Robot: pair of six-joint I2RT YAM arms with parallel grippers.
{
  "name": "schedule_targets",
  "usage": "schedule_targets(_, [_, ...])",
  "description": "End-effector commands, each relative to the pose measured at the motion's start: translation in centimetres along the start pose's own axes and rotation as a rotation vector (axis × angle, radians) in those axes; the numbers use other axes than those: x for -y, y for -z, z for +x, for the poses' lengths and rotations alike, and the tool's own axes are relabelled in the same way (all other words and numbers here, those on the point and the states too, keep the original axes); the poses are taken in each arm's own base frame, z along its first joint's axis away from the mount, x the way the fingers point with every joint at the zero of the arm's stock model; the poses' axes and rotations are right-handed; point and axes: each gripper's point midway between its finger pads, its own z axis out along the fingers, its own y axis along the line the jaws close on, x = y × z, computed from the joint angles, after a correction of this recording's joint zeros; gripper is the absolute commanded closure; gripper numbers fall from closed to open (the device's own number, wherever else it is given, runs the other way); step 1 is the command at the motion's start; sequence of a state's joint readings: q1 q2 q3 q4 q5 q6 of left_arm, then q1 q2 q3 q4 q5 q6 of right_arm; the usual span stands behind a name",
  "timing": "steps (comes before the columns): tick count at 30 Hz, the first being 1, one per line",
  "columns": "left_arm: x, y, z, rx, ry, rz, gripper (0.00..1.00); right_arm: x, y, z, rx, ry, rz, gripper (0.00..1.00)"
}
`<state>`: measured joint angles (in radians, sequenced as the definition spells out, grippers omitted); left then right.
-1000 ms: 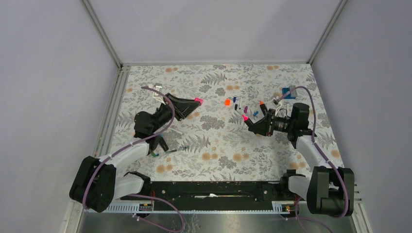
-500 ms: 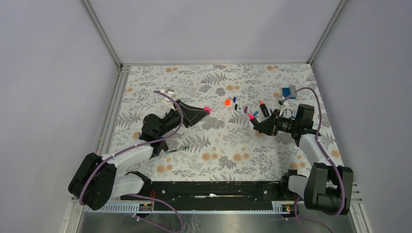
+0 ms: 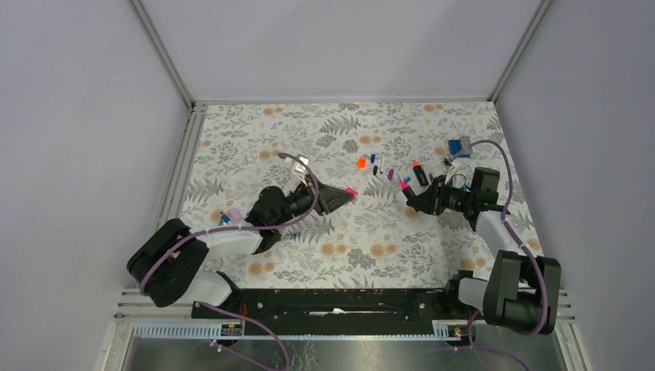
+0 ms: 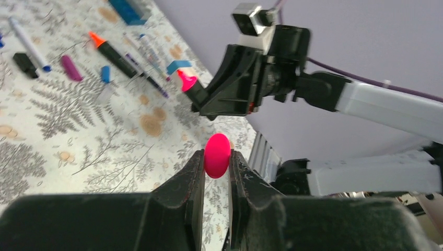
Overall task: Open the pen caps
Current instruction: Place the pen at the center of the board.
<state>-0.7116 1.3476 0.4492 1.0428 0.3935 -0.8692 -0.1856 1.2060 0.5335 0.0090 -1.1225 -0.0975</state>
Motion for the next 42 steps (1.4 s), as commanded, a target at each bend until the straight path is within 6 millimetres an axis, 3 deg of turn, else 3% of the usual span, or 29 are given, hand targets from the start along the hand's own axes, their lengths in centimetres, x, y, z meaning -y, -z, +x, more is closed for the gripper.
schedule_targets(1, [-1.4,-2.5,-0.6,0.041,0.036,-0.054,1.00,2.1,0.2,-1.0,0.013,0.000,0.118,0.99])
schedule_targets(9, [-4.5,-8.1,2.3,-0.068,0.115,-0.105,1.00,6.8,2.9,-1.4,-0.010,-0.032,0.349,0.99])
schedule_targets(12, [-6.0,-9.9,3.3,-0.112,0.114,-0.150,1.00,7.3,3.6,-1.4,-0.012,-0.046,0.370,0.99])
schedule_targets(16, [-8.4,-11.0,4.5,-0.164,0.101,-0.230,1.00,7.5,3.6,-0.6,-0.051,-0.052,0.358,0.98])
schedule_targets(23, [-11.5,-9.3,6.8,-0.239,0.069,-0.363,1.00,9.6,4.2,1.0,-0.177,-0.081,0.425,0.97])
schedule_targets(28, [-12.7,-8.1,7.4,-0.261,0.035,-0.425,1.00,10.5,4.6,1.3,-0.223,-0.091,0.451,0.96])
schedule_targets(35, [-13.1,-8.3,7.4,-0.284,-0.003,-0.434,1.00,10.9,4.8,0.1,-0.211,-0.084,0.470,0.96])
schedule_targets(42, [-15.5,-8.1,8.1,-0.332,-0.013,-0.542,1.00,9.8,3.7,2.2,-0.291,-0.149,0.352,0.95])
